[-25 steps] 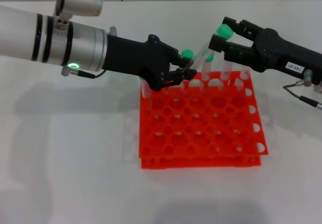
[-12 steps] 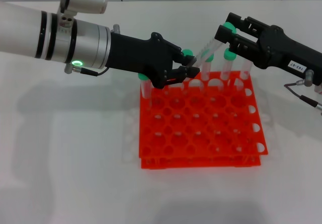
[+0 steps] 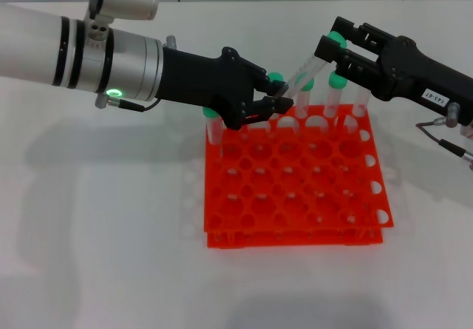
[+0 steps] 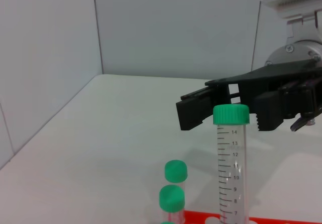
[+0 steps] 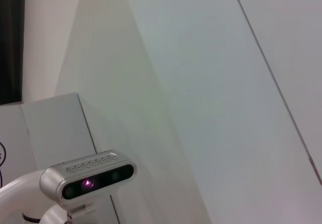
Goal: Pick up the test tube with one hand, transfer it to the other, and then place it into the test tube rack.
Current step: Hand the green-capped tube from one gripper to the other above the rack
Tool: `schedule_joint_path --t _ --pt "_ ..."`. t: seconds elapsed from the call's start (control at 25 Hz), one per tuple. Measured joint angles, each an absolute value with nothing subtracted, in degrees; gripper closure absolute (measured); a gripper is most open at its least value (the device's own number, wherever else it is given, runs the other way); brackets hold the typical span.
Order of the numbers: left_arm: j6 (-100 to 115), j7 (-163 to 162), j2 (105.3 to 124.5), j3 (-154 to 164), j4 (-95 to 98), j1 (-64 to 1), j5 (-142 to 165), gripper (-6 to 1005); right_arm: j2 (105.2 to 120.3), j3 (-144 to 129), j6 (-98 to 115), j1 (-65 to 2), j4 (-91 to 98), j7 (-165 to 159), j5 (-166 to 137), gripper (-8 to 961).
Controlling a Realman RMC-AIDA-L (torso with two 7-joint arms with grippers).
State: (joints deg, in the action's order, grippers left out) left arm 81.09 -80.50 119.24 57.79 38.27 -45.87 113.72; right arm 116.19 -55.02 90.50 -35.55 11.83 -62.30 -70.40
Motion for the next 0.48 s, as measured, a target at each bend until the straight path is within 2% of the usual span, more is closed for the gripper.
schedule_joint_path --t 0.44,0.48 --pt "79.4 -80.9 119.27 60.2 37.4 -46.7 113.2 678 116.19 -55.2 90.5 -36.6 10.5 -61.0 -70.4 365" --pt "79.2 -80.9 119.27 60.7 37.3 -46.7 112.9 678 116.19 -55.3 90.5 -36.7 10.5 -61.0 -70.4 410"
